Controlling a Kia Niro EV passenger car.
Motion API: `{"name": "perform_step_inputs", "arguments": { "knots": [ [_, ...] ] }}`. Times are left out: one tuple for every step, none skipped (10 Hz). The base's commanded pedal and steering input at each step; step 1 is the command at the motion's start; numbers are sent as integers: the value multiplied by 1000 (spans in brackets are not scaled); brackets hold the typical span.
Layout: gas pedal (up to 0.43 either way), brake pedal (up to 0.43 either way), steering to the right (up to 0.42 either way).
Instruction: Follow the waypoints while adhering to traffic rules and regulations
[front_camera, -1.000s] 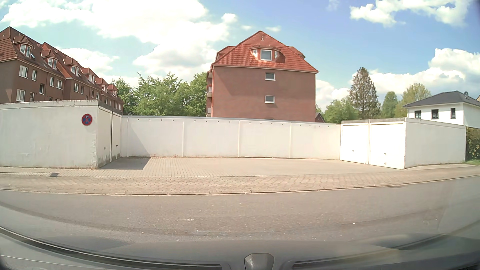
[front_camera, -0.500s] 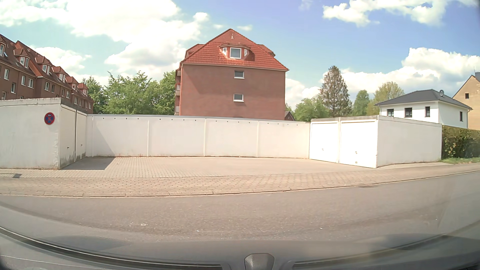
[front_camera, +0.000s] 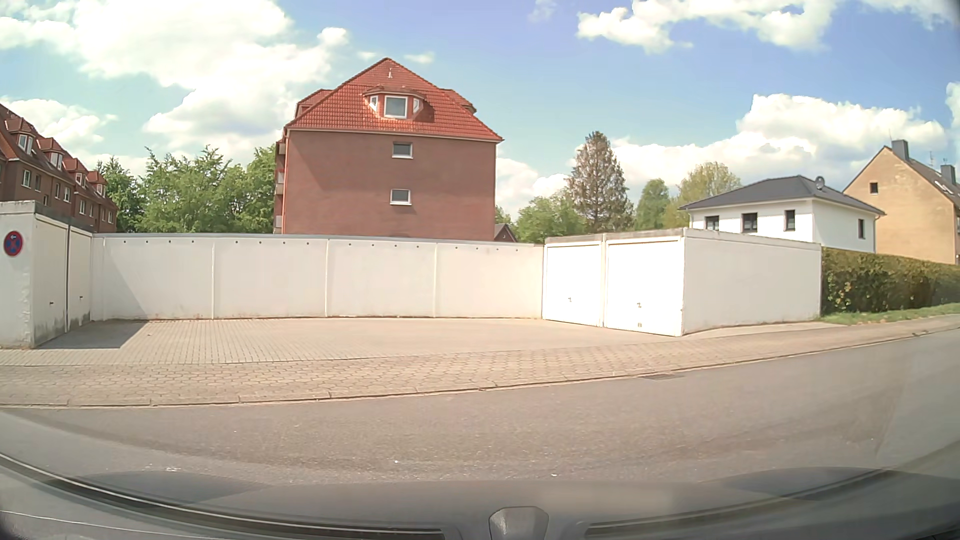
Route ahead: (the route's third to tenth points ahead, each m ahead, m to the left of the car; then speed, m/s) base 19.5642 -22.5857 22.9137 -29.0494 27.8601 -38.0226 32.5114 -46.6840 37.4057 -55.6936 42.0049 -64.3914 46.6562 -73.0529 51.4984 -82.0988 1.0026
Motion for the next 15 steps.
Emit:
{"name": "perform_step_inputs", "arguments": {
  "knots": [
    [0, 0, 959],
    [0, 0, 950],
    [0, 0, 934],
    [0, 0, 922],
    [0, 0, 910],
    [0, 0, 902],
    [0, 0, 889],
    [0, 0, 875],
    [0, 0, 869],
    [0, 0, 864],
    [0, 0, 861],
    [0, 0, 863],
    [0, 0, 863],
    [0, 0, 863],
    [8, 0, 862]
  ]
}}
